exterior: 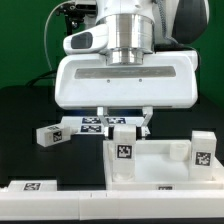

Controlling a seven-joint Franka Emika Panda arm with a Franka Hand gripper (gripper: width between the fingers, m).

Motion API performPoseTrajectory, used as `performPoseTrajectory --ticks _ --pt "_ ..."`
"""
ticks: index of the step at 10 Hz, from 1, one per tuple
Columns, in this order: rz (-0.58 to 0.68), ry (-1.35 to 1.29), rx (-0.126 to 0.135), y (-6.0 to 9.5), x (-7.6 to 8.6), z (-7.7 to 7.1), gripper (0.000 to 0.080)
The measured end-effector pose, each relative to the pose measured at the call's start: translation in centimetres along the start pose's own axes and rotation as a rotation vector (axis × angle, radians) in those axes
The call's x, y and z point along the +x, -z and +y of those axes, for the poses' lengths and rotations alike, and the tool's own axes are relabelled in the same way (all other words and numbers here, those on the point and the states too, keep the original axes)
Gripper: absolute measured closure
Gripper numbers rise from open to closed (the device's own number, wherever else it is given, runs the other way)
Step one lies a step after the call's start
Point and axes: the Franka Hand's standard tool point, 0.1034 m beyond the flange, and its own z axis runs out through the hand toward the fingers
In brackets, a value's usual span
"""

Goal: Assemble square table

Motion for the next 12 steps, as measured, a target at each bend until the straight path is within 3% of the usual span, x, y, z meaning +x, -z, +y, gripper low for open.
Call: performPoseTrajectory --ticks 2,3,4,7,8,9,11,12 --pt "-0.001 0.000 0.000 0.0 0.0 0.0 0.0241" --pt "-0.001 0.000 0.000 0.0 0.0 0.0 0.0241" --pt "-0.001 0.000 0.000 0.0 0.0 0.0 0.0177" --pt "-0.023 -0.003 0.005 0.0 -0.2 -0.2 0.0151" --pt "-0.087 -0.017 0.022 0.5 0.1 -0.8 0.0151" --pt "-0.106 -0.028 0.032 1.2 1.3 -1.3 0.0150" --pt "-0.265 -0.046 0.054 1.4 3.1 -0.9 0.0150" --pt "-0.328 -0.054 0.057 1.0 3.6 -0.7 0.0150"
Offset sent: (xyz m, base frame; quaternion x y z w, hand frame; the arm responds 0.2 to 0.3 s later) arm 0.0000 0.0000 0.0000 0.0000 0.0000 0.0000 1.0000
